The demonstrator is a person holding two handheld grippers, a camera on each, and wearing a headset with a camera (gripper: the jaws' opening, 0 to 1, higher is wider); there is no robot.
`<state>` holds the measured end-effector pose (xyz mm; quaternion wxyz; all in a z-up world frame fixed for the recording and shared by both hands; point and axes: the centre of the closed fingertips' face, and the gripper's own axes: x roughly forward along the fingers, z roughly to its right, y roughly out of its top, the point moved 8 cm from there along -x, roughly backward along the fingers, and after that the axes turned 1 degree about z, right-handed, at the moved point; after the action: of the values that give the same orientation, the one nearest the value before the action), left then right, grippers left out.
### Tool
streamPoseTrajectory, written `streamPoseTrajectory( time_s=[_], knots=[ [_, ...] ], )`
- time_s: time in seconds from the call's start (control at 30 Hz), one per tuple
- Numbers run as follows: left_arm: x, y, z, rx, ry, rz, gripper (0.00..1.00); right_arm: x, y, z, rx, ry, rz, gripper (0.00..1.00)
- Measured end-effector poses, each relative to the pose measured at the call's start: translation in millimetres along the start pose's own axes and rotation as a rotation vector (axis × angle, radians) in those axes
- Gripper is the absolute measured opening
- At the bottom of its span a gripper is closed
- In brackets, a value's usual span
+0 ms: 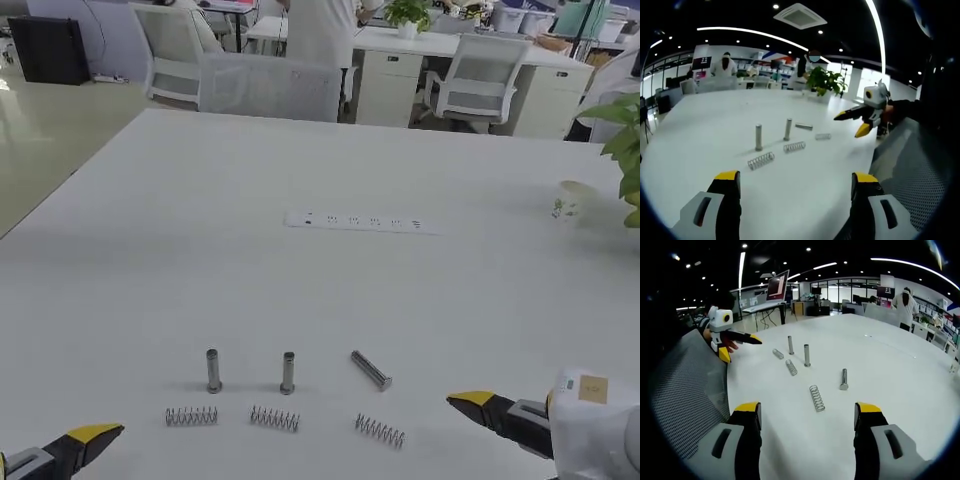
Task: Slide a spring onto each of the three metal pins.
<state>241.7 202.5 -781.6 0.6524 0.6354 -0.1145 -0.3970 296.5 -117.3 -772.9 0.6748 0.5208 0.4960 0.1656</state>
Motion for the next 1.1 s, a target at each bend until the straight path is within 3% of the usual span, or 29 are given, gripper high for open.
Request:
streamPoseTrajectory(
  time_s=[1.1],
  knots=[
    [8.6, 7.1, -3.9, 0.012, -0.018, -0.015, 0.88, 2.5, 4.8, 4.8, 0.015, 0.012, 0.002, 0.75]
  ],
)
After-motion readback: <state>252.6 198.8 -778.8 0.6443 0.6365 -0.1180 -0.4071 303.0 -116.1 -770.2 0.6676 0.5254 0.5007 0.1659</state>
